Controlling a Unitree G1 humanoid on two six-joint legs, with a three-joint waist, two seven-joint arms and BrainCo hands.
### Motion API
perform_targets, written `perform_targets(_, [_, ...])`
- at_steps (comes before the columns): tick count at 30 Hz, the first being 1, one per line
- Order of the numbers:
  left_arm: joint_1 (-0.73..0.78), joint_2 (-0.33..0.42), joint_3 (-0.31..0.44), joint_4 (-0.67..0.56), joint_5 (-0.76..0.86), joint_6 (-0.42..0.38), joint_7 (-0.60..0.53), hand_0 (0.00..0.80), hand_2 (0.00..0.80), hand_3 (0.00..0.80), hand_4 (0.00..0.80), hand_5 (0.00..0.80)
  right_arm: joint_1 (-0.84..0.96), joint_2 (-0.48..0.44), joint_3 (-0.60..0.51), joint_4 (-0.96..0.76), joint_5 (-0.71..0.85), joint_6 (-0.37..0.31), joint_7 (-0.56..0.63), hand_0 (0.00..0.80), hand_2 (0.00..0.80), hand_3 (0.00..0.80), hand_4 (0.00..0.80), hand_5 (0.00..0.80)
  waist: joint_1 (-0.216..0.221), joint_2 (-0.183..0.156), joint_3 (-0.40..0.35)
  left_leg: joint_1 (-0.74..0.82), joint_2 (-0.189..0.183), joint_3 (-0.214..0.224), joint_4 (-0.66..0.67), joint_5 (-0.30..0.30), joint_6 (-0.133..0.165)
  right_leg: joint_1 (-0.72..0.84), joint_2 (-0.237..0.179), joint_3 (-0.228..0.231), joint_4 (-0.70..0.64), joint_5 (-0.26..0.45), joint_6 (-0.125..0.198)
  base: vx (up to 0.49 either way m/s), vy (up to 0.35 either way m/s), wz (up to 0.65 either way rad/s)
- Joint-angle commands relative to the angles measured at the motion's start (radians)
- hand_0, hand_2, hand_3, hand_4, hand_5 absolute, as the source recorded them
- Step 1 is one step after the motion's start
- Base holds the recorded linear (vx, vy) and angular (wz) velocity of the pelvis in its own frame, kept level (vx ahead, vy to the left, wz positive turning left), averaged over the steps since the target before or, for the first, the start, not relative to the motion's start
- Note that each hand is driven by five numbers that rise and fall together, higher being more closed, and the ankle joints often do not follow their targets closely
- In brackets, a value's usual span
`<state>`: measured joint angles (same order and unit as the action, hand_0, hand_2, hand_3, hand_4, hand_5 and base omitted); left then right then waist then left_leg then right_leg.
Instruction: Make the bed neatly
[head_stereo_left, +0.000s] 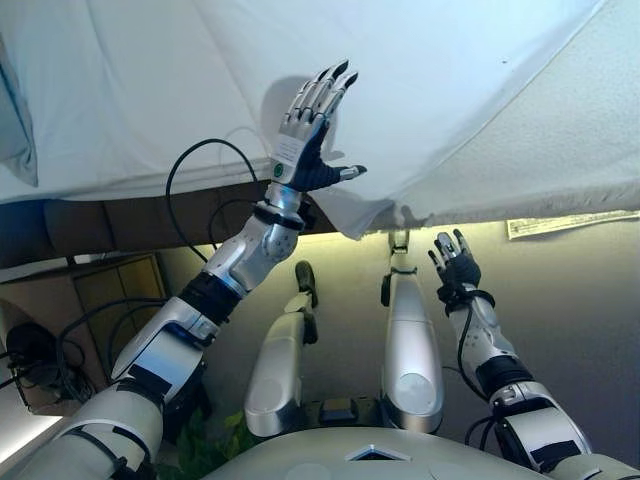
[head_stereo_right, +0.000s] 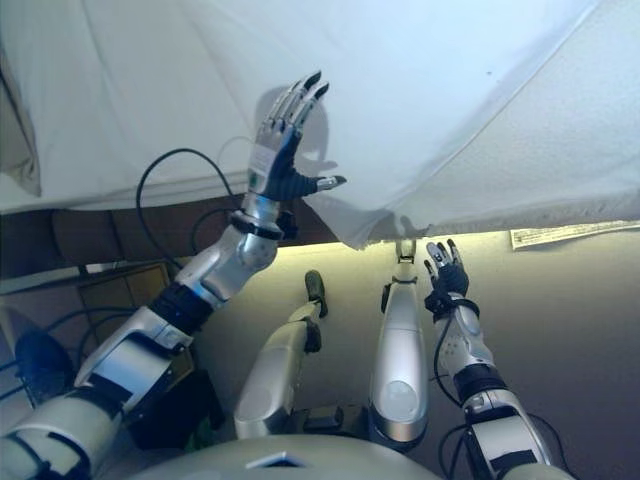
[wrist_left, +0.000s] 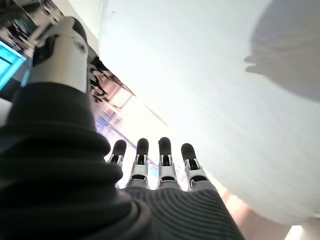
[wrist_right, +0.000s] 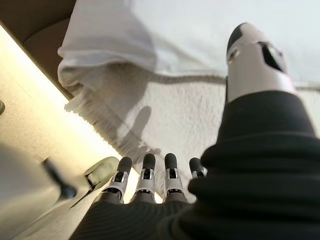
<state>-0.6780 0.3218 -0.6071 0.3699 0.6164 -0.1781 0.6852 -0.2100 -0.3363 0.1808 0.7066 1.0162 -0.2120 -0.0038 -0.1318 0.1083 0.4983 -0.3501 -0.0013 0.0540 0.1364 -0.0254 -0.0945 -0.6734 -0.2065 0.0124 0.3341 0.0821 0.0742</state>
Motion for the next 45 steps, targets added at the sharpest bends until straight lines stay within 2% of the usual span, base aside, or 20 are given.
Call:
perform_targets(1, [-0.063,-0.011,0.016,-0.010,0.088,0.036,0.072,0.000,0.000,0.000,0.000,0.000,0.051,-0.002,0.015,-0.114,0.024,-0.037,0.015,0.000,0.000,0.000,0.000,0.000,-0.030,-0.005,0.022,-0.043,0.071,-0.087,0.079,-0.028,0.008,-0.110,-0.047,0.032,0.141,0.003,0.135,-0.004,-0.034,-0.06])
perform_targets(10, [-0.131,-0.034,-0.004,0.003,0.111,0.089,0.084,0.000,0.000,0.000,0.000,0.000,0.038,-0.005,0.028,-0.179,0.024,-0.026,0.009,0.000,0.000,0.000,0.000,0.000,-0.057,-0.014,0.022,-0.165,0.073,-0.076,0.124,-0.025,0.000,-0.229,-0.035,0.065,0.173,0.010,0.129,-0.004,-0.016,-0.02])
perform_targets(19, [-0.188,-0.030,-0.038,-0.009,0.180,0.172,0.063,0.000,0.000,0.000,0.000,0.000,0.023,-0.005,0.059,-0.224,0.034,-0.049,-0.003,0.000,0.000,0.000,0.000,0.000,-0.071,-0.021,0.022,-0.269,0.085,-0.062,0.146,-0.015,-0.007,-0.323,-0.016,0.073,0.196,0.008,0.119,-0.002,-0.043,-0.09])
perform_targets(24, [-0.238,-0.058,-0.065,0.014,0.285,0.258,0.034,0.000,0.000,0.000,0.000,0.000,-0.005,-0.015,0.077,-0.266,0.046,-0.061,-0.012,0.000,0.000,0.000,0.000,0.000,-0.090,-0.032,0.022,-0.319,0.095,-0.047,0.152,-0.001,-0.013,-0.364,0.001,0.075,0.198,0.012,0.111,0.005,-0.015,-0.04])
perform_targets(28, [-0.282,-0.045,-0.079,0.053,0.370,0.313,0.007,0.000,0.000,0.000,0.000,0.000,-0.005,-0.022,0.078,-0.299,0.041,-0.061,0.010,0.000,0.000,0.000,0.000,0.000,-0.105,-0.050,0.022,-0.348,0.108,-0.038,0.168,0.000,-0.019,-0.382,0.011,0.070,0.203,0.013,0.107,0.002,-0.009,-0.05])
perform_targets(31, [-0.299,-0.020,-0.092,0.078,0.330,0.379,0.013,0.000,0.000,0.000,0.000,0.000,0.005,-0.034,0.083,-0.350,0.031,-0.058,0.018,0.000,0.000,0.000,0.000,0.000,-0.121,-0.064,0.022,-0.365,0.122,-0.031,0.193,-0.005,-0.023,-0.401,0.022,0.077,0.225,0.005,0.101,-0.002,0.029,-0.19])
perform_targets(36, [-0.287,0.029,-0.057,0.076,0.301,0.372,0.036,0.000,0.000,0.000,0.000,0.000,0.044,-0.056,0.069,-0.403,0.044,-0.068,0.064,0.000,0.000,0.000,0.000,0.000,-0.133,-0.078,0.022,-0.422,0.136,-0.024,0.322,-0.056,-0.017,-0.442,0.020,0.098,0.342,-0.047,0.088,-0.011,0.035,-0.18])
perform_targets(40, [-0.285,0.067,-0.038,0.074,0.287,0.366,0.027,0.000,0.000,0.000,0.000,0.000,0.057,-0.066,0.061,-0.438,0.083,-0.072,0.093,0.000,0.000,0.000,0.000,0.000,-0.131,-0.091,0.022,-0.502,0.143,-0.043,0.459,-0.108,0.002,-0.493,0.018,0.118,0.445,-0.088,0.075,0.014,-0.006,0.03])
perform_targets(41, [-0.273,0.069,-0.037,0.081,0.283,0.364,0.031,0.000,0.000,0.000,0.000,0.000,0.071,-0.068,0.064,-0.440,0.089,-0.074,0.101,0.000,0.000,0.000,0.000,0.000,-0.129,-0.091,0.022,-0.494,0.145,-0.053,0.491,-0.147,0.004,-0.480,0.018,0.118,0.478,-0.128,0.080,0.062,-0.013,0.08])
perform_targets(45, [-0.268,0.090,-0.028,0.086,0.290,0.351,0.023,0.000,0.000,0.000,0.000,0.000,0.093,-0.068,0.054,-0.458,0.104,-0.073,0.132,0.000,0.000,0.000,0.000,0.000,-0.124,-0.105,0.022,-0.565,0.140,-0.068,0.606,-0.193,0.030,-0.502,0.022,0.125,0.534,-0.160,0.066,0.004,-0.045,-0.01])
